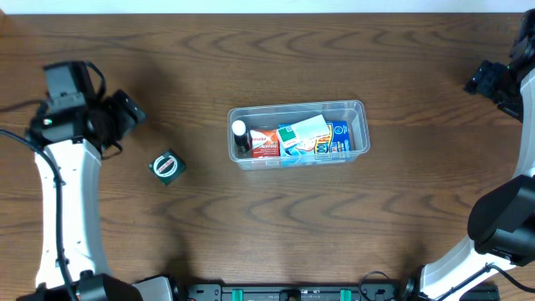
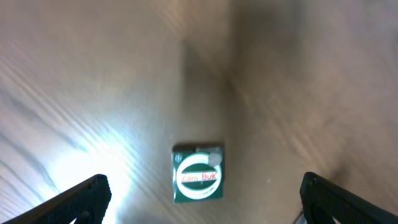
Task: Pack container
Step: 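Lower left gripper onto the green Zam-Buk tin and grasp it, then carry the green tin with left gripper over the container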
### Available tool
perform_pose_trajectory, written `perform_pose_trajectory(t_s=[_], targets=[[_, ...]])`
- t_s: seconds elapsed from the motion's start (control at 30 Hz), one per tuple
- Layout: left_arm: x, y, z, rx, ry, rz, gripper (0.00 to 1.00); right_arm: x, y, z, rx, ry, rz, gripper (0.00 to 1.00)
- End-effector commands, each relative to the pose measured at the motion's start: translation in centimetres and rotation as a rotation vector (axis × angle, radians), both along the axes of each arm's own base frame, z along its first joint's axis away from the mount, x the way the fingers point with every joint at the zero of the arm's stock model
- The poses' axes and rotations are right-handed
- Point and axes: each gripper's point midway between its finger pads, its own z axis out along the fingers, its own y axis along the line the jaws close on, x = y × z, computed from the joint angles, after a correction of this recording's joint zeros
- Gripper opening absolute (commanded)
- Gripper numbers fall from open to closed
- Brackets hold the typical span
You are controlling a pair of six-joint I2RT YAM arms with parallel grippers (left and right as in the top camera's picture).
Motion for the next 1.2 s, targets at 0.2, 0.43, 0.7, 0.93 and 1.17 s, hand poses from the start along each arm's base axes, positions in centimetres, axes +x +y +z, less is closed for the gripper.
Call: perform_pose_trajectory(t_s=[0.2,0.43,0.7,0.93,1.17], targets=[[-0.8,-4.5,-7.0,-0.111,0.054,-0.034,0.98,0.0,-0.4,0.4,-0.017,-0.002,0.000,0.99],[-1.5,-5.3,-9.9,-0.114,0.090,0.026,0.98,0.0,-0.4,0.4,-0.017,-0.001,0.000,0.99],[-2.0,-4.3,-13.1,-0.064,0.175,0.061,0.98,0.0,-0.4,0.4,-0.017,-0.002,0.000,0.99],[-2.6,-4.4,-16.6,-0.068,0.275,0.042,0.98,0.0,-0.4,0.4,-0.017,-0.002,0.000,0.99],[-3.0,-4.5,-18.4,-0.071,0.326,0.033,0.92,0.0,-0.4,0.4,-0.017,-0.001,0.000,0.99]])
